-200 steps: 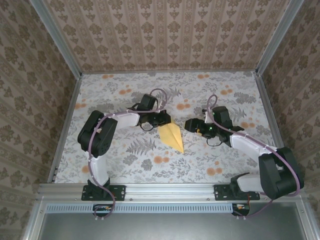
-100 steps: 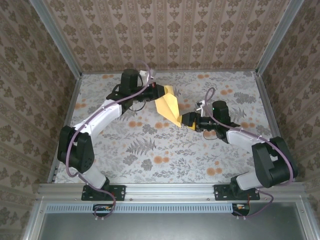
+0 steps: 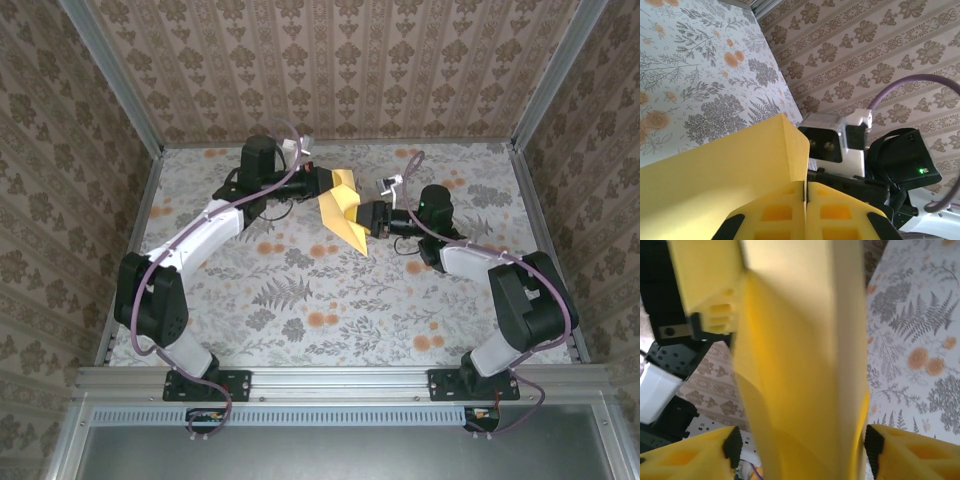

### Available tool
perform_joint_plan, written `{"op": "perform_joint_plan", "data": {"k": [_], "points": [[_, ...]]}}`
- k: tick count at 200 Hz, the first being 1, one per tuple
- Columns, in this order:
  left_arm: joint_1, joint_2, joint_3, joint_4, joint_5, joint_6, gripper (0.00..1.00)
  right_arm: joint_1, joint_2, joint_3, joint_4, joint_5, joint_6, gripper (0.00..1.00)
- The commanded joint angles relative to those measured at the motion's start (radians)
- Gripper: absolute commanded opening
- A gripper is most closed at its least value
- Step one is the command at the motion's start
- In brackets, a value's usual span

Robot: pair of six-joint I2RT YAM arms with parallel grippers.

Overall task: Fold a paper plane with a square sheet of paper (fold left side to right side)
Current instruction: Turn over the paper at the center of the table.

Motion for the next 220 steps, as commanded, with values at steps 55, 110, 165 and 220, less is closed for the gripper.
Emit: {"op": "perform_joint_plan", "data": {"k": [55, 110, 165, 220], "points": [[0.007, -0.009, -0.036, 0.019, 0.025, -0.013, 0.17, -0.041, -0.066, 0.009, -0.070, 0.009, -0.058, 0.24], [0.080, -0.111, -0.043, -0.278, -0.129, 0.199, 0.56, -0.036, -0.240, 0.123, -0.823, 0.192, -0.522, 0.13], [0.106, -0.348, -0.213, -0.352, -0.429, 0.261, 0.64, 0.255, -0.226, 0.413, -1.572, 1.236, -0.870, 0.11], [0.141, -0.518, -0.330, -0.387, -0.563, 0.250, 0.65, 0.510, 0.132, 0.659, -1.810, 1.850, -0.893, 0.11]]}}
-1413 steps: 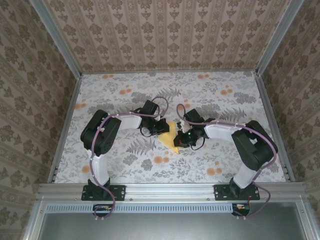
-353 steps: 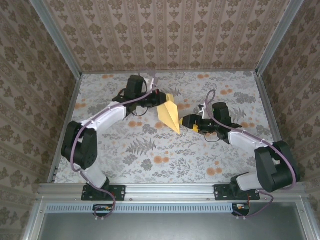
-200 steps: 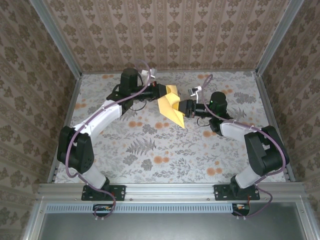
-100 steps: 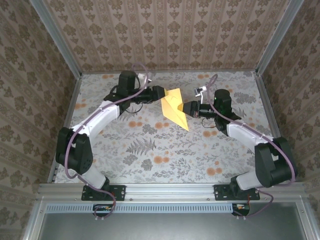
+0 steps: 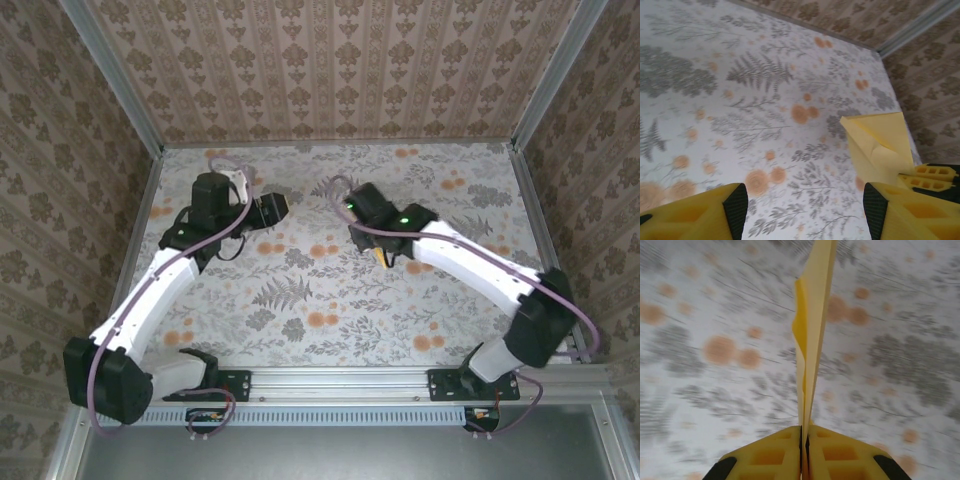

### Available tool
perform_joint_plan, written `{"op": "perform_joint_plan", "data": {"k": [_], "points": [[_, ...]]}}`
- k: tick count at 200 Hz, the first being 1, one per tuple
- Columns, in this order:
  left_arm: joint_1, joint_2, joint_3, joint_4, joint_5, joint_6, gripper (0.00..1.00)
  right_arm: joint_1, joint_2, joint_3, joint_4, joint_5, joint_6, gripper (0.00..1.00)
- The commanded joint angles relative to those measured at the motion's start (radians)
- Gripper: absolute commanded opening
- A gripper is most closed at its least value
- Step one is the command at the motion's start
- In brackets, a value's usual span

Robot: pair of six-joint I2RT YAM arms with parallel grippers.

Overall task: Fold a paper plane with a square sheet of paper (fold left side to right side)
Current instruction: Turn over the paper at the center of the table.

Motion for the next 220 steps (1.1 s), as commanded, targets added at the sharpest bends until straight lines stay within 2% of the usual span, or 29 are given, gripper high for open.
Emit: {"op": "perform_joint_plan", "data": {"k": [1, 36, 59, 92, 113, 160, 185, 204, 220], "points": [[0.019, -0.051, -0.018, -0.047, -0.093, 0.027, 0.65, 0.069, 0.142, 0.085, -0.218, 0.409, -0.059, 0.12], [0.042, -0.081, -0.025, -0.067, -0.091, 0.031, 0.66, 0.144, 0.376, 0.194, -0.271, 0.542, -0.081, 0.12], [0.048, -0.080, -0.026, -0.069, -0.080, 0.028, 0.66, 0.165, 0.516, 0.264, -0.312, 0.547, -0.088, 0.12], [0.056, -0.076, -0.028, -0.068, -0.063, 0.025, 0.66, 0.176, 0.651, 0.344, -0.375, 0.462, -0.079, 0.15], [0.062, -0.070, -0.027, -0.074, -0.049, 0.022, 0.66, 0.177, 0.670, 0.359, -0.380, 0.313, -0.078, 0.20], [0.069, -0.038, -0.023, -0.080, 0.006, -0.001, 0.67, 0.158, 0.547, 0.333, -0.361, 0.062, -0.021, 0.48], [0.069, -0.006, -0.038, -0.061, 0.050, -0.026, 0.69, 0.135, 0.406, 0.262, -0.337, -0.043, 0.030, 0.63], [0.061, 0.026, -0.081, 0.013, 0.102, -0.074, 0.69, 0.106, 0.273, 0.160, -0.276, -0.126, 0.065, 0.74], [0.033, 0.064, -0.120, 0.087, 0.124, -0.115, 0.69, 0.064, 0.152, 0.057, -0.195, -0.177, 0.101, 0.79]]}}
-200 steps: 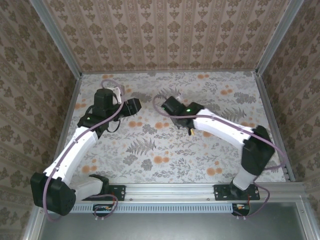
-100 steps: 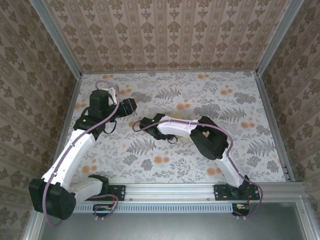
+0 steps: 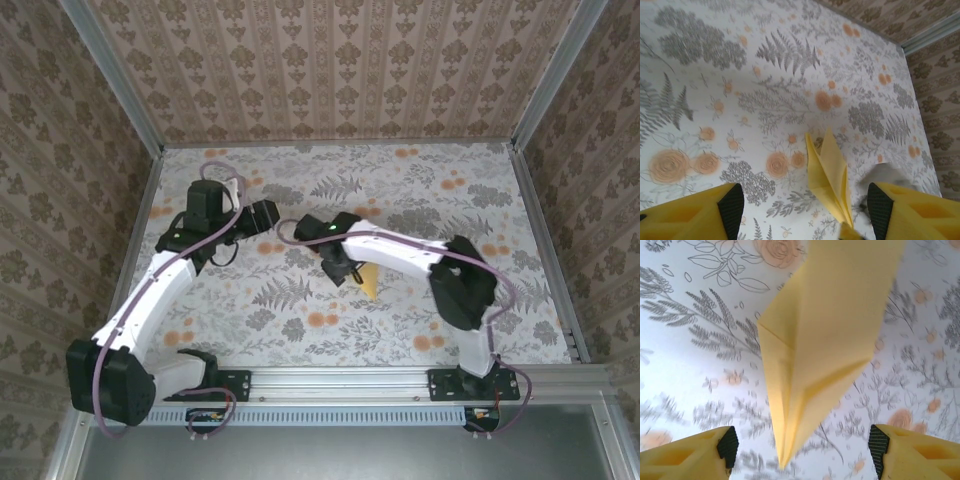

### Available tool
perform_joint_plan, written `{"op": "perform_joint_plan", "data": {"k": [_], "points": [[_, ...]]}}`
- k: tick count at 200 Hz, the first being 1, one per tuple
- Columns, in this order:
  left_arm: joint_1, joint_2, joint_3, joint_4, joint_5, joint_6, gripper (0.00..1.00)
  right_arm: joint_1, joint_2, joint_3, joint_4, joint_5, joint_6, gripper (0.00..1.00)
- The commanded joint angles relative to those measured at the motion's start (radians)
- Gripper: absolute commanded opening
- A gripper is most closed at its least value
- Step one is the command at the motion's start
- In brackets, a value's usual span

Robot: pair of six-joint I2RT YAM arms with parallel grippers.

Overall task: Fold a paper plane with a square sheet of paper (fold left side to right side)
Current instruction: Turn over the paper at the center of the table, then pick up the paper from the center of the table.

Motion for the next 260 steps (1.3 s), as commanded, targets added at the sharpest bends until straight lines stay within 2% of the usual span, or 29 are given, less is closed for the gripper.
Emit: {"op": "perform_joint_plan", "data": {"k": [1, 36, 45, 79, 124, 145, 182, 203, 217, 260], "points": [[-0.029, 0.051, -0.058, 0.107, 0.077, -0.078, 0.69, -0.058, -0.174, -0.124, 0.087, -0.137, 0.083, 0.79], [-0.127, 0.197, -0.087, 0.269, 0.094, -0.157, 0.69, -0.216, -0.444, -0.417, 0.383, -0.277, 0.163, 0.96], [-0.179, 0.252, -0.081, 0.312, 0.099, -0.181, 0.69, -0.261, -0.493, -0.485, 0.461, -0.321, 0.195, 1.00], [-0.271, 0.451, -0.008, 0.431, 0.110, -0.229, 0.69, -0.379, -0.647, -0.631, 0.648, -0.429, 0.280, 1.00], [-0.308, 0.649, 0.116, 0.457, 0.121, -0.241, 0.66, -0.454, -0.722, -0.706, 0.684, -0.501, 0.288, 1.00], [-0.307, 0.713, 0.151, 0.477, 0.136, -0.237, 0.56, -0.501, -0.738, -0.742, 0.716, -0.566, 0.297, 1.00], [-0.294, 0.726, 0.150, 0.467, 0.138, -0.181, 0.21, -0.575, -0.701, -0.752, 0.761, -0.703, 0.266, 1.00], [-0.274, 0.688, 0.113, 0.494, 0.173, -0.130, 0.06, -0.591, -0.654, -0.738, 0.809, -0.771, 0.207, 0.99], [-0.261, 0.662, 0.090, 0.500, 0.214, -0.086, 0.00, -0.602, -0.610, -0.732, 0.867, -0.838, 0.186, 0.97], [-0.223, 0.591, -0.003, 0.541, 0.404, 0.035, 0.00, -0.620, -0.406, -0.676, 1.005, -1.054, 0.123, 0.89]]}}
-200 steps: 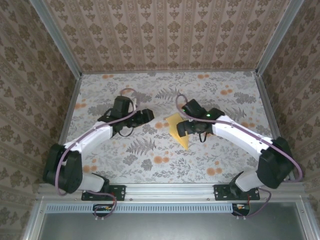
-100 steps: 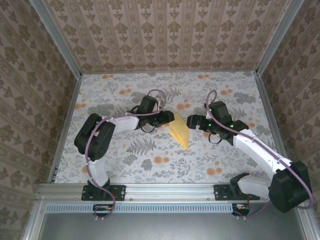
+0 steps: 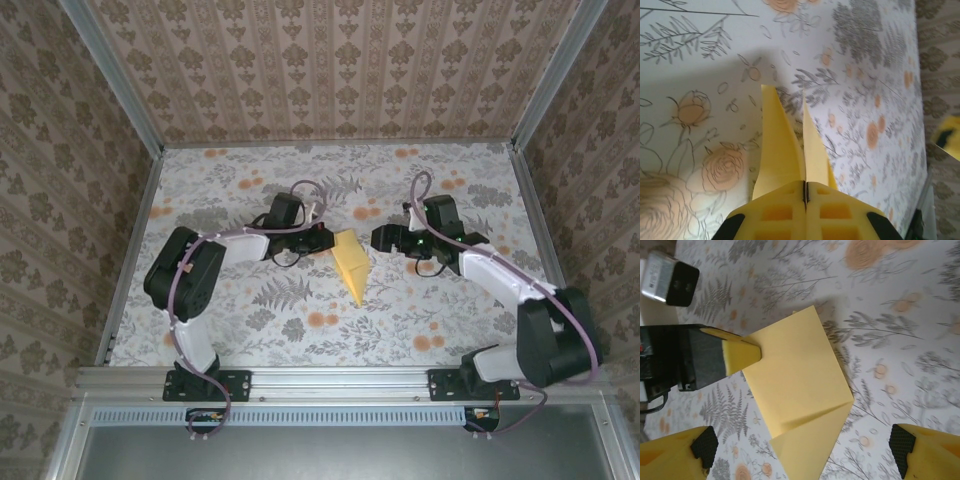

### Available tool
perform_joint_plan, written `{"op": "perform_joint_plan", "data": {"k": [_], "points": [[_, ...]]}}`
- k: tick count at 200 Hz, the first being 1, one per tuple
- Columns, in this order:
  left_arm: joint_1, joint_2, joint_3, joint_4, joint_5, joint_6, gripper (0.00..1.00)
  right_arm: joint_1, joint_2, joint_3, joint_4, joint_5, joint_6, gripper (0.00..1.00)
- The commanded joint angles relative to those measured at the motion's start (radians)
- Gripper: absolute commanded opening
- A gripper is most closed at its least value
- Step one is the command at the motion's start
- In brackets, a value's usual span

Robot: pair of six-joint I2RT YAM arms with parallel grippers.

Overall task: Fold a paper plane with a square sheet of paper (fold left side to right side)
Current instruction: Pick up the paper from the center of the table.

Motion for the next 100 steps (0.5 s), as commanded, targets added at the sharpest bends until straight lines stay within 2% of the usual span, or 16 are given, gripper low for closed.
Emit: {"op": "perform_joint_plan", "data": {"k": [1, 48, 100], "points": [[0.018, -0.066, -0.047, 0.049, 0.145, 0.112, 0.00, -0.009, 0.095, 0.052, 0.119, -0.180, -0.065, 0.89], [0.042, -0.088, -0.104, 0.092, 0.276, 0.176, 0.00, -0.011, 0.315, 0.100, 0.290, -0.398, -0.092, 0.80], [0.043, -0.063, -0.109, 0.107, 0.299, 0.193, 0.00, -0.010, 0.429, 0.126, 0.353, -0.527, -0.085, 0.68]]}}
